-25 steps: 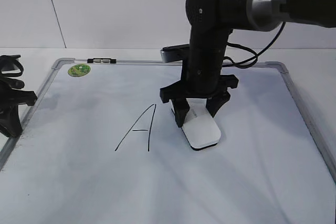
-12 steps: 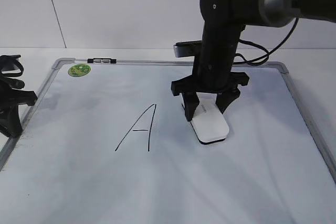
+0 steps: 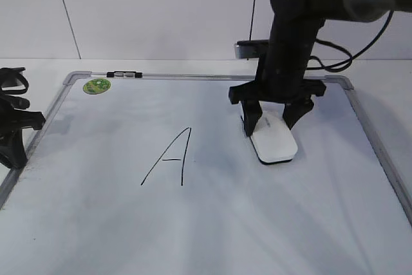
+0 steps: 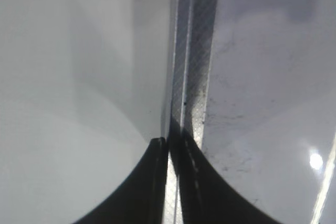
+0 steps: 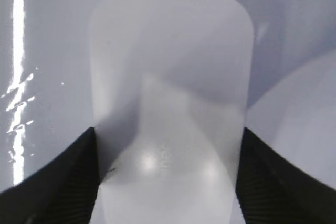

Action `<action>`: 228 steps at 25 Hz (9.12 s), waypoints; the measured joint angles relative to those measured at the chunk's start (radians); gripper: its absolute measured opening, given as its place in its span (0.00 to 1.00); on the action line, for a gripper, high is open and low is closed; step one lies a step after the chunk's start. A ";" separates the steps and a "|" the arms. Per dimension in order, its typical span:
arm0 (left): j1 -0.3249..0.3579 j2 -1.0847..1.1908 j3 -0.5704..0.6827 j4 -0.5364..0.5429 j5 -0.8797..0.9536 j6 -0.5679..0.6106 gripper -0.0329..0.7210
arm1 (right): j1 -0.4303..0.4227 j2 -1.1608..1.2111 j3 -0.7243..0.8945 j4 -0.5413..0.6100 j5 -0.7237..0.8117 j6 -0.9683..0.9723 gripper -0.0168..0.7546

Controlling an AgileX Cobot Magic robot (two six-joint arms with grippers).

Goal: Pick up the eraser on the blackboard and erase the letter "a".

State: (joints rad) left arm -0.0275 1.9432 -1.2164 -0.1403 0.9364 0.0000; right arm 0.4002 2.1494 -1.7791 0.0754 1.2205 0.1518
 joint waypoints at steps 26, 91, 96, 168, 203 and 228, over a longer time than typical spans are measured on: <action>0.000 0.000 0.000 0.000 0.000 0.000 0.10 | -0.153 -0.586 0.216 -0.138 0.027 0.113 0.74; 0.000 0.000 0.000 -0.006 -0.002 0.000 0.10 | -0.341 -0.059 0.142 -0.028 -0.002 -0.060 0.74; 0.000 0.000 0.000 -0.006 -0.002 0.000 0.10 | -0.341 -0.059 0.142 -0.012 -0.002 -0.060 0.74; 0.000 -0.690 -0.221 0.066 0.307 -0.024 0.63 | -0.341 -0.827 0.185 0.092 0.030 -0.076 0.81; -0.194 -1.686 0.409 0.058 0.344 -0.048 0.63 | -0.223 -1.885 0.874 0.085 0.053 -0.042 0.79; -0.194 -1.843 0.702 0.109 0.194 0.050 0.63 | -0.223 -2.045 1.278 -0.075 -0.061 -0.213 0.79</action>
State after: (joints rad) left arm -0.2213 0.1001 -0.5149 -0.0312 1.1305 0.0498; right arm 0.1774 0.1049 -0.5008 0.0000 1.1596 -0.0609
